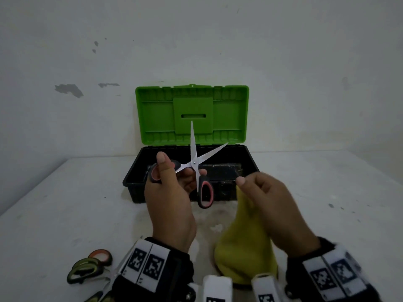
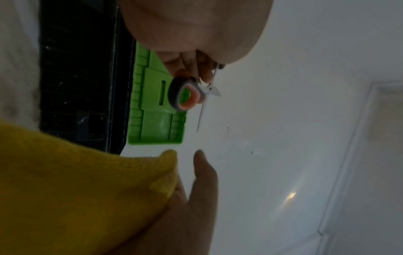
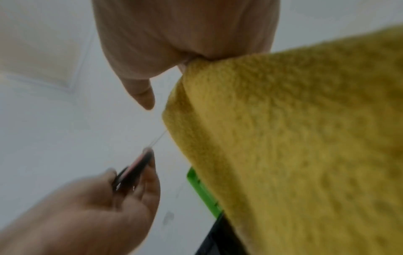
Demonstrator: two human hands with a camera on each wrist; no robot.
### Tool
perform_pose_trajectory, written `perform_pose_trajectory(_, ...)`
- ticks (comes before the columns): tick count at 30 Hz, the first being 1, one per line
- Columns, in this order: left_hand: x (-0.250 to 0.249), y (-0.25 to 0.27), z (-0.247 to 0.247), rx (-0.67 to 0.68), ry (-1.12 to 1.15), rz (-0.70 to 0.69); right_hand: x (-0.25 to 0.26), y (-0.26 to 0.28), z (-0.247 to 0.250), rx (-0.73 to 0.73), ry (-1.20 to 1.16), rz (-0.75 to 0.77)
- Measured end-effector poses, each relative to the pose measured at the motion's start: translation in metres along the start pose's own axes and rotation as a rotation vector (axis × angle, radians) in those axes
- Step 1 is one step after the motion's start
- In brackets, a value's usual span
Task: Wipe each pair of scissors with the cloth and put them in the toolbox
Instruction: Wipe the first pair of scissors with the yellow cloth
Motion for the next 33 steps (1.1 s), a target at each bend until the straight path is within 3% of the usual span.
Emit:
perform_pose_trajectory(3, 0.002, 0.0, 0.0, 0.076, 0.011, 0.008, 0.013, -0.007, 0.018, -0.061, 0.136, 0.043)
perform_pose_trajectory(11, 0.003, 0.012, 0.0, 0.197, -0.003, 0.078, 0.049, -0.019, 0.002, -0.098, 0.346, 0.438)
perform_pose_trajectory(17, 0.004, 0.012, 0.008, 0.243, 0.01, 0.145, 0.039, -0.023, -0.015, -0.132, 0.565, 0.51)
perform_pose_trajectory(21, 0.004, 0.012, 0.011, 0.261, 0.006, 0.164, 0.035, -0.021, -0.015, -0.196, 0.589, 0.496)
perform_pose_trajectory(25, 0.004, 0.01, 0.014, 0.27, 0.02, 0.154, 0.04, -0.016, -0.019, -0.143, 0.612, 0.544)
perform_pose_trajectory(29, 0.003, 0.01, 0.013, 0.299, 0.017, 0.152, 0.038, -0.021, -0.003, -0.225, 0.617, 0.505)
perform_pose_trajectory(33, 0.001, 0.009, 0.016, 0.311, 0.027, 0.142, 0.042, -0.015, -0.011, -0.176, 0.646, 0.559)
Point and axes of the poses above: each hand's wrist, its own y-axis away from the middle knuckle, its own z-axis out of the back of the hand, x = y × z, the point moved 2 cm from there along -y, towards the middle knuckle, and after that the axes turned 11 degrees about x, right-handed, at the moved point
